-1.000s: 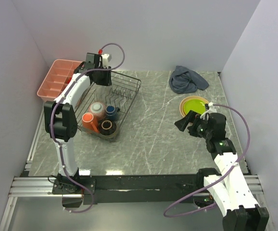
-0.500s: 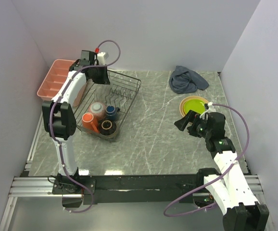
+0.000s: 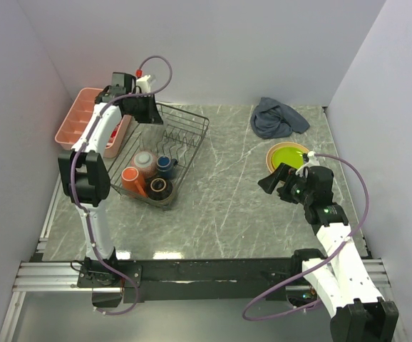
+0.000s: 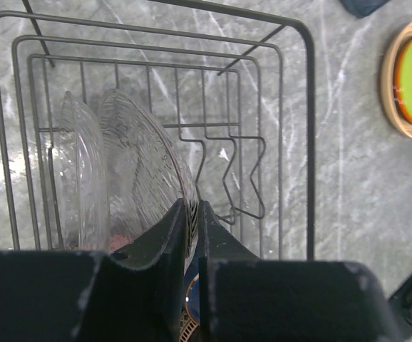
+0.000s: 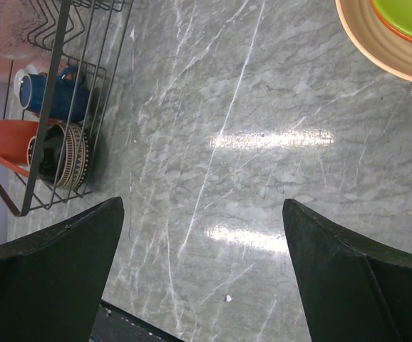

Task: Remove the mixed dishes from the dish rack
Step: Pick up the plate from the dish rack.

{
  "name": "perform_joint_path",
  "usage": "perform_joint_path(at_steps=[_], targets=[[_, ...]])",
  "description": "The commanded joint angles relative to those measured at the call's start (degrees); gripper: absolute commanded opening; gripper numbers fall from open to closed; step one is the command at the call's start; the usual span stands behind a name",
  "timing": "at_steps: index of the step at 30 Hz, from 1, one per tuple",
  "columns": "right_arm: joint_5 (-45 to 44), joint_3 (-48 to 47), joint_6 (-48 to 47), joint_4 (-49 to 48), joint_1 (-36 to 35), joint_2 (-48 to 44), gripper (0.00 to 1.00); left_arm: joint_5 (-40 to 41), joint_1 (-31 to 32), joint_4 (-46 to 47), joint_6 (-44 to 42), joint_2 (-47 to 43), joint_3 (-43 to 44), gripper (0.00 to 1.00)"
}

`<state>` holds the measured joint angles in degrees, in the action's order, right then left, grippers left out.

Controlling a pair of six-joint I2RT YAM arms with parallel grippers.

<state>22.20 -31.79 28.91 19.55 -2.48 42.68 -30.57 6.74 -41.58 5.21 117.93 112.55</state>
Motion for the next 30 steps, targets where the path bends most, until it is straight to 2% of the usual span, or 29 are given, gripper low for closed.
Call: perform_joint_path(at_steps=[1,9,23,30], targets=[[0.83,0.06,0.27,-3.11,-0.33,0.13,1.0,-7.92,-1.03,-1.57,2.08,-4.2,2.85,0.12],[1.36,0.24,0.71,-3.56,-0.24,0.04,1.0,-12.49,-1.38,-2.1,2.61,-6.92,1.27,0.12],[2.68,0.15,1.15,-4.08,-0.24,0.04,1.0,-15.22,-1.29,-2.37,4.28,-12.19,-4.35,0.09],[4.52,-0.46,1.94,-4.35,-0.33,0.56,1.0,-12.16,3.26,-0.43,0.42,-19.91,-10.15,0.07]])
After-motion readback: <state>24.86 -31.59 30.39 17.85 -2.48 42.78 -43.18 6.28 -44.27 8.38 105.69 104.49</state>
